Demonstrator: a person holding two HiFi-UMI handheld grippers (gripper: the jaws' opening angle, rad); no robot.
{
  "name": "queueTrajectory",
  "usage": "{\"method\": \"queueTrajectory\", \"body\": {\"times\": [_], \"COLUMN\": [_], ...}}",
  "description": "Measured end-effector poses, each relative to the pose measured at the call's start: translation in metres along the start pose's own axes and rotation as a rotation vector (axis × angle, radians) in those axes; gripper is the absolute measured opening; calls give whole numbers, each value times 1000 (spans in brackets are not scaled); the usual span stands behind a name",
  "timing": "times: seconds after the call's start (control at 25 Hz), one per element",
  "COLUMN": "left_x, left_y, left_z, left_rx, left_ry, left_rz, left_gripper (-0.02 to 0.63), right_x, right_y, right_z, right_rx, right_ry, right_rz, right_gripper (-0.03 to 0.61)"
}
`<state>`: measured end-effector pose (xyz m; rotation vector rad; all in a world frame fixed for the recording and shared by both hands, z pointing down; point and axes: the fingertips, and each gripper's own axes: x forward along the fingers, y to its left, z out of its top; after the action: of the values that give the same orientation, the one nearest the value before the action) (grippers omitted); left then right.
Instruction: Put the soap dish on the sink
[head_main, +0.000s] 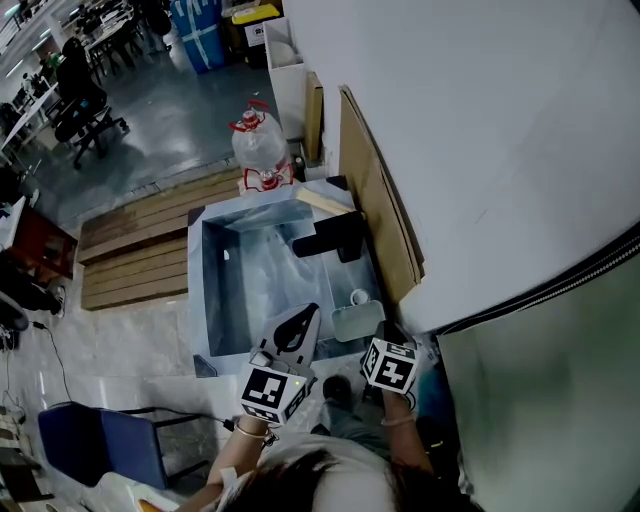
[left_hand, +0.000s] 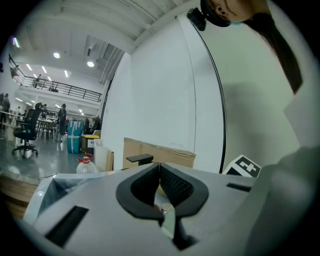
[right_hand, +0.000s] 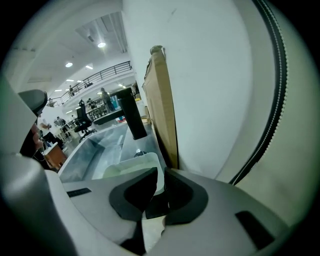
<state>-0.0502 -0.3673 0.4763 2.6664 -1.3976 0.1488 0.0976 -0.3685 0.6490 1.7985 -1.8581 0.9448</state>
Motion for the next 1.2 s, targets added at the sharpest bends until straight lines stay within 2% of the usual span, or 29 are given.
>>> {"method": "queueTrajectory", "body": {"times": [0.44,0.92,1.2], "left_x": [-28,-64,-90], "left_y": [0,-19,-31], "left_z": [18,32,39], "left_rx": [31,55,60], "left_ry": [-58,-98,-123], "left_rz": [34,45,59], "left_gripper": [9,9,9], "right_x": [-33,-82,-120], "right_y": [16,34,45], "right_z": [10,18,25], "right_rx": [-51,-121,-148], "right_ry": [-85,-174,-271], "right_rz": [35,87,135], "right_gripper": [41,40,29]}}
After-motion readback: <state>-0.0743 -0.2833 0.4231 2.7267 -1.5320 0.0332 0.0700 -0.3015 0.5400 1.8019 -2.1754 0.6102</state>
